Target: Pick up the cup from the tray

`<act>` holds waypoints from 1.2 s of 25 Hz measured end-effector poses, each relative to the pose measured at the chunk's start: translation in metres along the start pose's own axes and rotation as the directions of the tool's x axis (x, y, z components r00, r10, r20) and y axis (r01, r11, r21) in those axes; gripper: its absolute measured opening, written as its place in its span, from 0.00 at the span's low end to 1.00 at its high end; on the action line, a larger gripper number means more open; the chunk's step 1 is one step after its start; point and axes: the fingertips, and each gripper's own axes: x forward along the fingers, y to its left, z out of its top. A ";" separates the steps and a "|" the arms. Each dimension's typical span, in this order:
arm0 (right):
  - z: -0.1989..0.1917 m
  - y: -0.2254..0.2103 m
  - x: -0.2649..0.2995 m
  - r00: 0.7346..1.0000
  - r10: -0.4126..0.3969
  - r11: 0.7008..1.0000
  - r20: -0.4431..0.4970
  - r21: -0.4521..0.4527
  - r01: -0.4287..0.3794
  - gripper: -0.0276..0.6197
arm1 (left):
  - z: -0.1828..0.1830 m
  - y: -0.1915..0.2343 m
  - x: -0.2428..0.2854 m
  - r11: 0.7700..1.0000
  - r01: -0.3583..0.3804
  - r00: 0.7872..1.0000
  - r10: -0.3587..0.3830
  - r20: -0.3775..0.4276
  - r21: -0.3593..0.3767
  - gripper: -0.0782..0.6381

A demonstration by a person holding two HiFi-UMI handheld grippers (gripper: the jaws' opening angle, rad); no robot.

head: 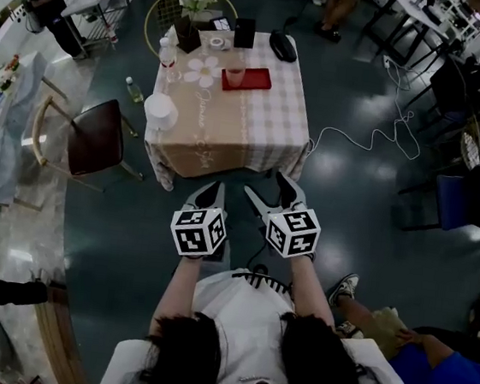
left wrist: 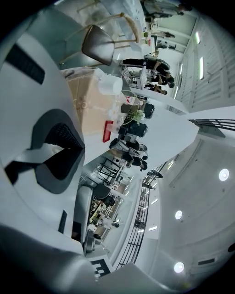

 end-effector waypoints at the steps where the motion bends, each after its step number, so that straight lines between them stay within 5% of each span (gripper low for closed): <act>1: 0.005 -0.004 0.010 1.000 -0.001 1.000 -0.003 0.004 0.001 0.58 | 0.009 0.004 0.009 1.000 0.003 1.000 -0.003 0.003 0.002 0.12; 18: 0.086 -0.032 0.146 0.998 -0.059 0.998 -0.003 -0.006 0.059 0.59 | 0.130 0.071 0.095 0.993 0.066 0.998 -0.065 -0.015 0.097 0.12; 25: 0.095 -0.038 0.169 0.996 -0.084 0.996 -0.010 -0.020 0.084 0.59 | 0.141 0.083 0.123 0.993 0.089 0.996 -0.088 -0.029 0.074 0.12; 30: 0.097 -0.047 0.185 0.994 -0.109 0.992 -0.016 -0.058 0.108 0.59 | 0.147 0.082 0.133 0.983 0.122 0.992 -0.117 -0.046 0.141 0.12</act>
